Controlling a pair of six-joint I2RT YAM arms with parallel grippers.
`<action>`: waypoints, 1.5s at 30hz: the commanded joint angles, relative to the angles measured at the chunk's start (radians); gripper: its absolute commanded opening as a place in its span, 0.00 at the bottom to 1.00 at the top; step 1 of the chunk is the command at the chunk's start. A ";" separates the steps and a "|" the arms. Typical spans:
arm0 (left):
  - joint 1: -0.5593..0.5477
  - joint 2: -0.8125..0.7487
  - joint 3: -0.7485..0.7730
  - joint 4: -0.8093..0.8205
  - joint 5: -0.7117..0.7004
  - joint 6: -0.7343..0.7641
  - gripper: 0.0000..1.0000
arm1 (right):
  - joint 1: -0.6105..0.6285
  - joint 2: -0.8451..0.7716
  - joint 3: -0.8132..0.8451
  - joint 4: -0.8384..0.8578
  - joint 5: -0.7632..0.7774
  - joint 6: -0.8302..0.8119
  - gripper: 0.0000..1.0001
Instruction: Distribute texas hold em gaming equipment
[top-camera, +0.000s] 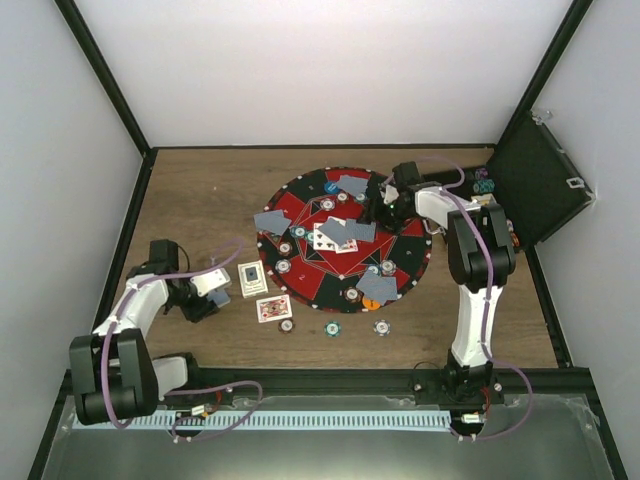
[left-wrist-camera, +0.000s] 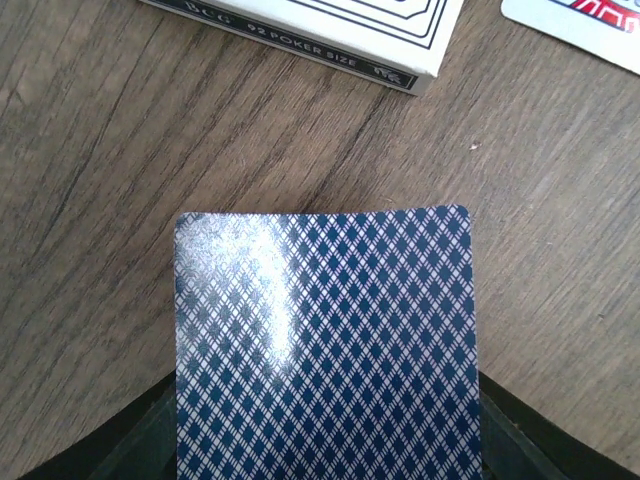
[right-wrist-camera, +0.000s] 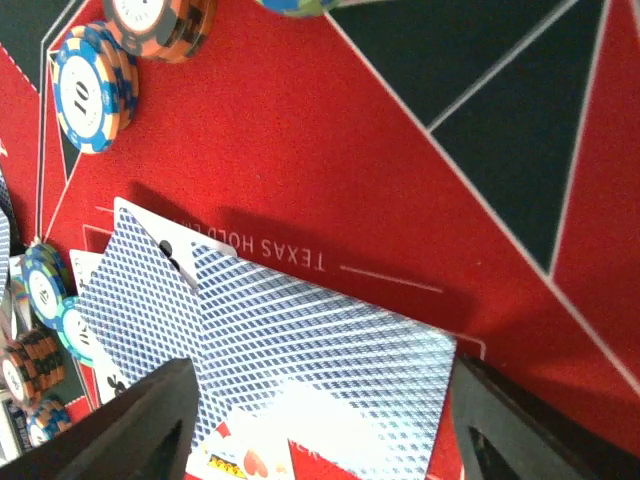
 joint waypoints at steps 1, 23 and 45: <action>0.005 -0.011 -0.023 0.061 0.011 0.004 0.04 | -0.003 -0.031 0.034 -0.070 0.136 -0.011 0.78; 0.006 -0.058 0.008 -0.018 -0.047 0.021 1.00 | 0.010 -0.382 0.023 -0.154 0.164 -0.003 1.00; 0.006 -0.220 0.228 0.198 0.178 -0.604 1.00 | 0.010 -0.892 -0.528 0.129 0.600 0.103 1.00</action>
